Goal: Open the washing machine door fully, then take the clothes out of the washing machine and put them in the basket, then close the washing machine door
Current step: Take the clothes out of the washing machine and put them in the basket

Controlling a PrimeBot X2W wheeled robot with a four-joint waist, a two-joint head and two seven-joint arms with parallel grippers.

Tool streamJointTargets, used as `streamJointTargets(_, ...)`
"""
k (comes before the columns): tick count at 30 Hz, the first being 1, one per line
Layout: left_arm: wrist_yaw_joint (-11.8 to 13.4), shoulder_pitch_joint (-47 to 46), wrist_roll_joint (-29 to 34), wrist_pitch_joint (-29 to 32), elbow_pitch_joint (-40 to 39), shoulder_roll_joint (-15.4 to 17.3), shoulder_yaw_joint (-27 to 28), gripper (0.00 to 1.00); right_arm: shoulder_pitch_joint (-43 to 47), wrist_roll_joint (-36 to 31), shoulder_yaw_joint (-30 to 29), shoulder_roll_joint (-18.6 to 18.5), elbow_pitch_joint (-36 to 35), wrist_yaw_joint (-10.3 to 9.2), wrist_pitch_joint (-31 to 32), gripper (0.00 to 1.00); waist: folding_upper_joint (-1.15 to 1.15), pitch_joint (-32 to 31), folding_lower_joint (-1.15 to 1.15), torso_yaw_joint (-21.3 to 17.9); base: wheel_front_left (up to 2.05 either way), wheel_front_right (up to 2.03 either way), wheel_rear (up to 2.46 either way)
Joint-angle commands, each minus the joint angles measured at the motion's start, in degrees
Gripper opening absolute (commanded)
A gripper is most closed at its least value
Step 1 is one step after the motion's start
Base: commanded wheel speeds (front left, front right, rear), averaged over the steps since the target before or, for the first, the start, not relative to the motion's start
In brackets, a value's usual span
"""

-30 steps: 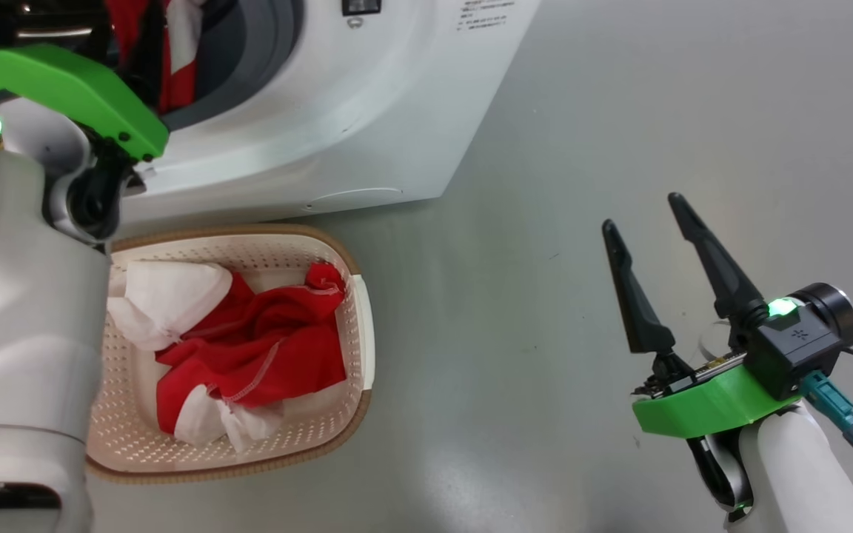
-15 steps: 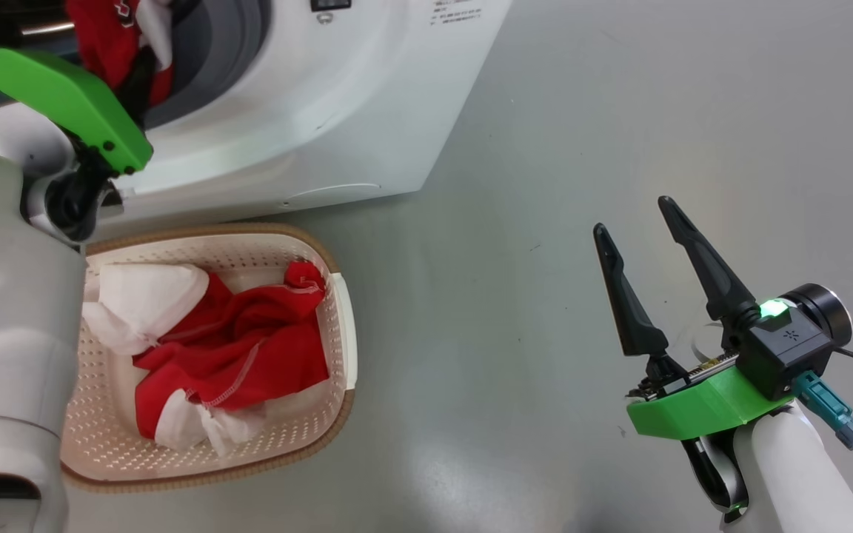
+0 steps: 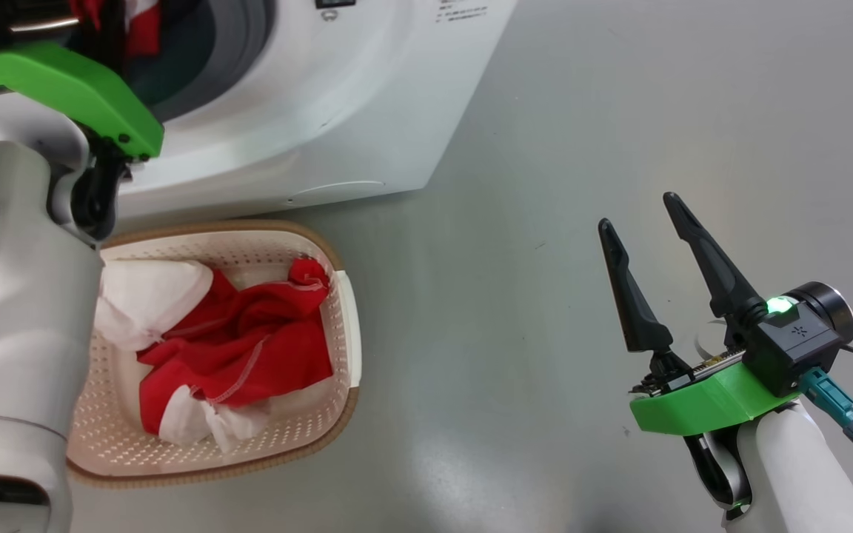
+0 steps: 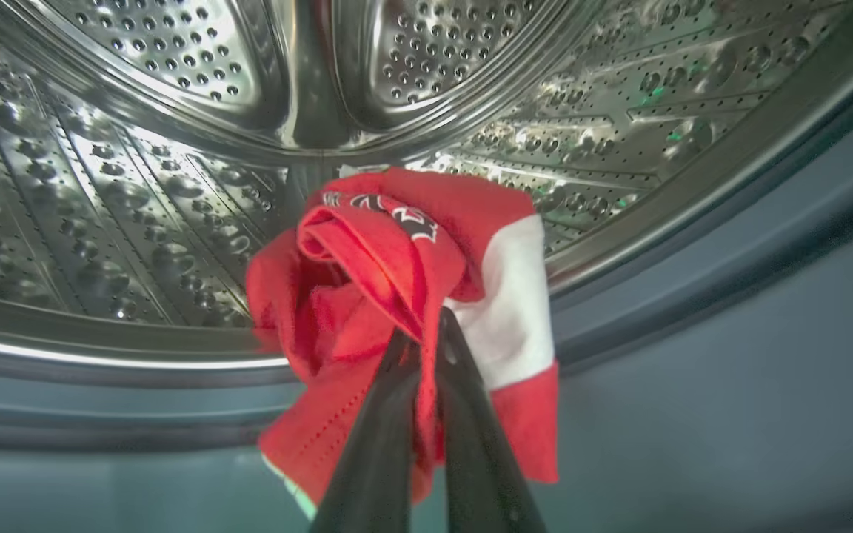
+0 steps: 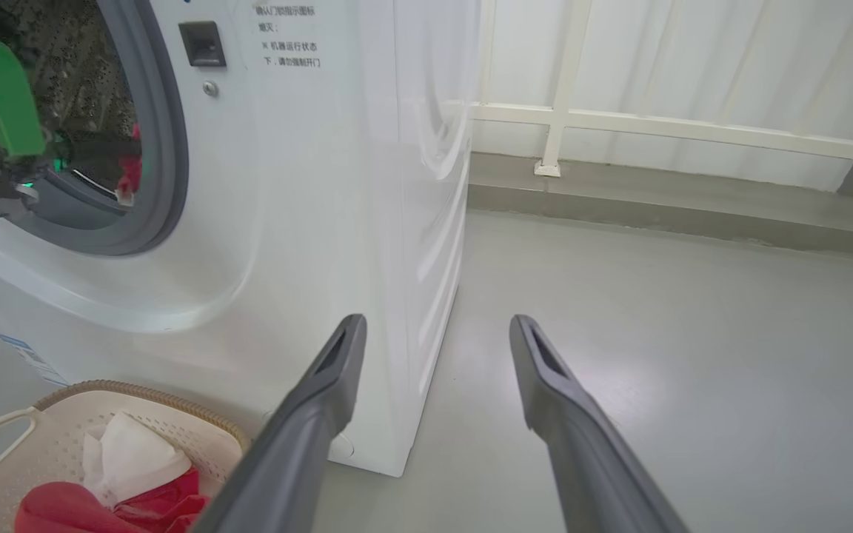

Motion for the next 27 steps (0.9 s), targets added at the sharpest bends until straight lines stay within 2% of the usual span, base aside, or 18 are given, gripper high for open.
streamJointTargets(1, -0.3, -0.2, 0.71, -1.15, -1.58, 2.77, 0.44, 0.0, -0.67, 0.18, 1.22, -0.04, -1.14, 0.2, -0.36, 1.0, 0.0, -0.08, 0.0, 0.35, 0.0, 0.0, 0.0)
streamJointTargets(2, -0.3, 0.24, 0.61, -4.4, -2.0, 2.64, 0.22, 0.0, -0.67, 0.12, 1.17, -0.04, -1.1, 0.2, -0.36, 1.0, 0.0, -0.26, 0.0, 0.82, 0.0, 0.0, 0.0)
streamJointTargets(4, -0.31, 0.74, 0.74, -7.18, -2.57, 2.72, -0.22, 0.0, -0.58, 0.01, 1.0, -0.04, -1.11, 0.2, -0.36, 1.0, 0.0, -0.48, 0.0, 1.4, 0.0, 0.0, 0.0)
streamJointTargets(8, -0.31, 2.35, 1.46, -10.31, -4.58, 2.94, -0.47, 0.0, -0.23, -0.4, 0.57, -0.04, -1.13, 0.2, -0.36, 1.0, 0.0, -1.16, 0.0, 2.7, 0.0, 0.0, 0.0)
streamJointTargets(11, -0.23, 4.3, 2.16, -10.88, -7.75, 3.03, 0.9, 0.0, 0.04, -0.81, 0.22, -0.04, -1.19, 0.2, -0.36, 1.0, 0.0, -1.91, 0.0, 3.65, 0.0, 0.0, 0.0)
streamJointTargets(14, 0.56, 8.0, 3.7, -10.93, -14.68, 2.84, 4.34, 0.0, 0.26, -1.17, -0.12, -0.04, -1.26, 0.2, -0.36, 1.0, 0.0, -2.88, 0.0, 4.46, 0.0, 0.0, 0.0)
streamJointTargets(19, 0.73, 16.2, 7.18, -10.94, -24.35, 0.95, 9.12, 0.0, 1.04, -1.62, -0.61, -0.04, -0.95, 0.2, -0.36, 1.0, 0.0, -5.49, 0.0, 5.51, 0.0, 0.0, 0.0)
streamJointTargets(27, 0.35, 27.38, 12.26, -10.95, -35.12, -1.96, 13.55, 0.0, 3.04, -1.62, -0.79, -0.04, -0.52, 0.2, -0.36, 1.0, 0.0, -10.41, 0.0, 6.49, 0.0, 0.0, 0.0)
